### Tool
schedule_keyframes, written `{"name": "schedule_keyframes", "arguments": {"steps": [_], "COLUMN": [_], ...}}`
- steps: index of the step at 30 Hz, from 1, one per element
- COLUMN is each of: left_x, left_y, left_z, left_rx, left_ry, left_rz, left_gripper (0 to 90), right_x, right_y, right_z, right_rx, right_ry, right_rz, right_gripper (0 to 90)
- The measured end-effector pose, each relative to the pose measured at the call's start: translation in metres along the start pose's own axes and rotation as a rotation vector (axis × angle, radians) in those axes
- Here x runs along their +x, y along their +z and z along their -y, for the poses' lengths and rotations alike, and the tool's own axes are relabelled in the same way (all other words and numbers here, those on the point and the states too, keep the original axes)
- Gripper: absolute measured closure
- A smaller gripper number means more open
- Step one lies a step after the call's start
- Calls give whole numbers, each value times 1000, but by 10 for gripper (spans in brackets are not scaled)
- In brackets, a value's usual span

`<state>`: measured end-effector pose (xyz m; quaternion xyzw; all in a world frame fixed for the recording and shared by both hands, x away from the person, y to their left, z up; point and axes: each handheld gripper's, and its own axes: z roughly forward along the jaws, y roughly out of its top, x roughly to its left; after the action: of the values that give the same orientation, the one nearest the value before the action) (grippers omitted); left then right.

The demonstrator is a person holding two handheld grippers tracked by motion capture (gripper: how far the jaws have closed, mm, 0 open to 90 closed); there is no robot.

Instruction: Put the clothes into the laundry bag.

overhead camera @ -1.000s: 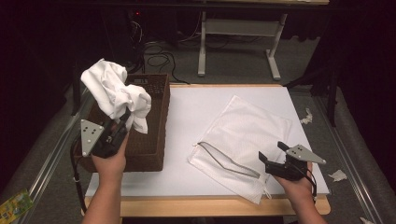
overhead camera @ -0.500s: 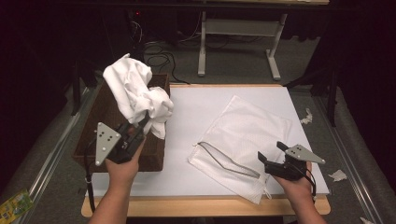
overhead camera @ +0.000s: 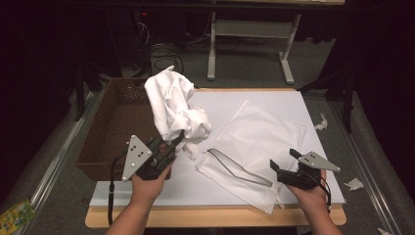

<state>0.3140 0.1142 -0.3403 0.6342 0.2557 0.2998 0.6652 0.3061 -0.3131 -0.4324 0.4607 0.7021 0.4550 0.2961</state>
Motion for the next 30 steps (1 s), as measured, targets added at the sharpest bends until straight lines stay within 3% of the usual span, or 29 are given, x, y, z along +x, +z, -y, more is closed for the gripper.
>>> {"name": "schedule_keyframes", "arguments": {"steps": [6,14,16,19,22,23,28,30], "left_x": [-16,-30,-38,-44,-52,-52,-50,-50], "left_y": [8,13,9,6,-3,-3,-2,2], "left_z": [8,18,25,33,57,57,79,88], "left_rx": [35,76,100,127,199,199,281,318], "left_ry": [16,18,-4,-3,28,28,-19,-20], "left_rz": [84,148,172,185,206,206,190,187], "left_gripper": [738,739,739,739,738,738,737,737], "right_x": [1,2,2,2,2,2,7,21], "right_y": [0,2,2,2,1,1,11,24], "right_z": [0,0,1,1,1,1,-1,-7], "right_rx": [3,9,10,8,-4,-4,24,61], "right_ry": [-2,-6,-5,0,-17,-17,29,23], "right_rz": [-3,3,1,-10,-46,-46,-141,-168], "right_gripper": [158,159,176,195,242,242,302,327]}}
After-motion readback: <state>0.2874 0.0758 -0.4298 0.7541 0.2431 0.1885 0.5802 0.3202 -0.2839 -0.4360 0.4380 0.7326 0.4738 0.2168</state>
